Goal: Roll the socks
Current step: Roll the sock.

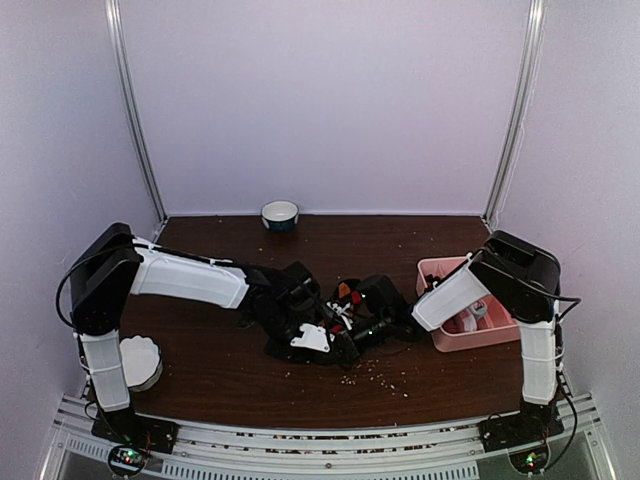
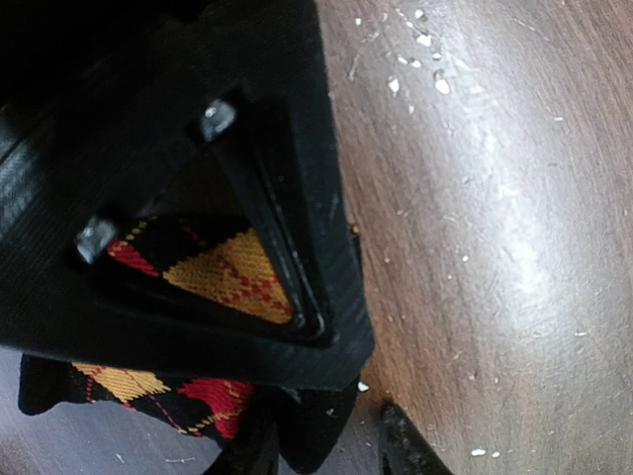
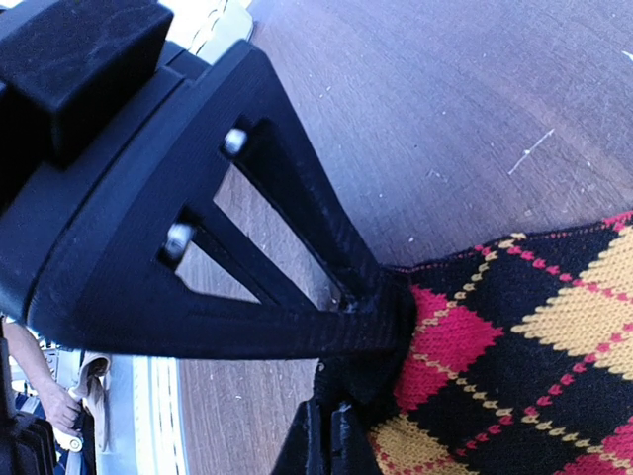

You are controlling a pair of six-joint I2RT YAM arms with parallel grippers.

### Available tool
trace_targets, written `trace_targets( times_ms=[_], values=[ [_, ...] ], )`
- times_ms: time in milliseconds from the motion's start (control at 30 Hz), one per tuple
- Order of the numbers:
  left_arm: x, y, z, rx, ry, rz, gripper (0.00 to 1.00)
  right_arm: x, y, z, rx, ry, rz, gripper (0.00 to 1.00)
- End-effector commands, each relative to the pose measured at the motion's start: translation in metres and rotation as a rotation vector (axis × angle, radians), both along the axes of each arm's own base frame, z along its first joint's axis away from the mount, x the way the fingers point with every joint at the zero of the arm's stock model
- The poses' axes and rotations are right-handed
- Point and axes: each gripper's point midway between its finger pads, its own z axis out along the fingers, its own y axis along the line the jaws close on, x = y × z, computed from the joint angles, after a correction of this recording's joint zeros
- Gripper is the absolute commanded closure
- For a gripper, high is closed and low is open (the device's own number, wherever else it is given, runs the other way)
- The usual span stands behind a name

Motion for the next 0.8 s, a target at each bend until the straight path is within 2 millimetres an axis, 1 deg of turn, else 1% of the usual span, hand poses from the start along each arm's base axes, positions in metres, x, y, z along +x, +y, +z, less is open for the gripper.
trace_targets(
  times_ms=[0,267,433,500,600,667,767],
  values=[
    [-0.005,0.005,0.006,0.009,-0.010,-0.006,0.62,-0.032,-0.054,-0.077,-0.287,0.243,-0.057,1.00],
    [-0.014,0.000,0.010,0.006,-0.022,-0.034,0.64,-0.028,-0.055,-0.077,-0.287,0.250,-0.066,1.00],
    [-0.017,0.000,0.030,-0.026,-0.022,-0.025,0.63,-0.031,-0.059,-0.082,-0.301,0.260,-0.063,1.00],
    [-0.019,0.000,0.042,-0.050,-0.019,-0.023,0.63,-0.031,-0.061,-0.084,-0.307,0.262,-0.061,1.00],
    [-0.024,-0.001,0.052,-0.089,-0.012,-0.033,0.63,-0.032,-0.063,-0.085,-0.310,0.266,-0.062,1.00],
    [-0.028,0.000,0.050,-0.098,-0.006,-0.055,0.62,-0.031,-0.063,-0.085,-0.309,0.266,-0.065,1.00],
    [-0.025,-0.001,0.034,-0.062,-0.006,-0.067,0.61,-0.029,-0.061,-0.083,-0.302,0.266,-0.067,1.00]
  ],
)
